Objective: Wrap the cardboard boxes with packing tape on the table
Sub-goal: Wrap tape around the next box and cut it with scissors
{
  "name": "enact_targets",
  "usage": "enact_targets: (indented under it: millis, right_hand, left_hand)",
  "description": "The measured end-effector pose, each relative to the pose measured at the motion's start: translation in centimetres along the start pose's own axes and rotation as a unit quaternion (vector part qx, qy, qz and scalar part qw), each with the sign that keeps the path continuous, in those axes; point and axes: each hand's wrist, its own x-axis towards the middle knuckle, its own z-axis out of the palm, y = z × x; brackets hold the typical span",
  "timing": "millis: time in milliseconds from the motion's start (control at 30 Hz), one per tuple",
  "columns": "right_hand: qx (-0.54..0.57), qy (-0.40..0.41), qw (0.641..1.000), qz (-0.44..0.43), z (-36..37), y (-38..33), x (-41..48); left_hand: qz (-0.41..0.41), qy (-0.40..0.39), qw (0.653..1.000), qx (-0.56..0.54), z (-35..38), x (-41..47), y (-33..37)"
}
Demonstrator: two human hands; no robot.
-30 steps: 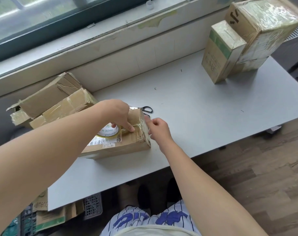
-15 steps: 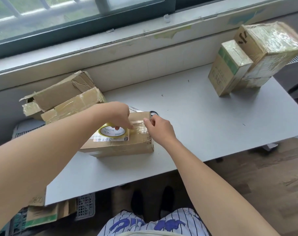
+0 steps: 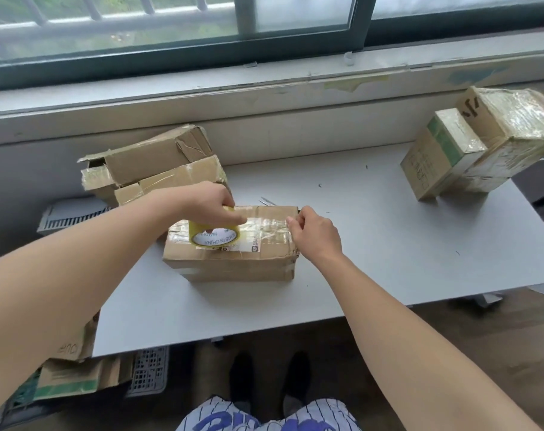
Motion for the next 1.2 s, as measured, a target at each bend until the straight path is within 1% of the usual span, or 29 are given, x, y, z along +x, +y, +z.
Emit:
enact_targets:
  millis: [100, 200, 267, 367, 467, 600, 733, 900, 967, 1067, 1200]
  right_hand:
    - [0.031, 0.007, 0.998, 0.050, 1.0, -0.6, -0.5]
    - [0.138, -0.004, 0.983, 0.119, 2.3, -1.7, -1.3]
    - [0.170, -0.012, 0.974, 0.148, 3.2, -2.7, -1.7]
    - [0.135, 0.001, 0.982, 0.135, 4.1, -3.1, -2.2]
    - [0.108, 0.013, 0.987, 0.119, 4.2, -2.5, -2.2]
    - [0.091, 0.018, 0.991, 0.099, 4.1, -1.8, -1.9]
    - [0.081, 0.019, 0.992, 0.089, 4.1, -1.8, -1.9]
    - [0.069, 0.021, 0.993, 0.089, 4.2, -1.9, -2.1]
    - [0.065, 0.022, 0.994, 0.091, 4.2, -2.0, -2.2]
    - [0.060, 0.021, 0.993, 0.101, 3.9, -1.9, -2.1]
    - [0.069, 0.029, 0.992, 0.097, 4.3, -2.3, -2.1]
  left_hand:
    - [0.012, 0.046, 0.999, 0.010, 0.8, 0.3, -0.1]
    - [0.020, 0.069, 0.997, 0.009, 1.7, 0.7, -0.2]
    - [0.026, 0.069, 0.997, 0.007, 1.8, 0.9, -0.4]
    - [0.032, 0.054, 0.998, -0.008, 1.3, 0.6, -1.0]
    - [0.034, 0.055, 0.997, -0.037, 0.3, -0.4, -2.5]
    - [0.014, 0.074, 0.997, -0.009, -0.5, -2.2, -7.5]
    - [0.012, 0.102, 0.995, -0.016, 0.7, -3.2, -11.9]
    - [0.022, 0.125, 0.989, -0.077, 3.3, -3.5, -13.5]
    - [0.029, 0.115, 0.989, -0.084, 2.7, -3.7, -14.0]
    - [0.041, 0.082, 0.994, -0.056, 1.4, -4.5, -16.3]
    - [0.023, 0.091, 0.993, -0.070, 3.2, -5.6, -19.5]
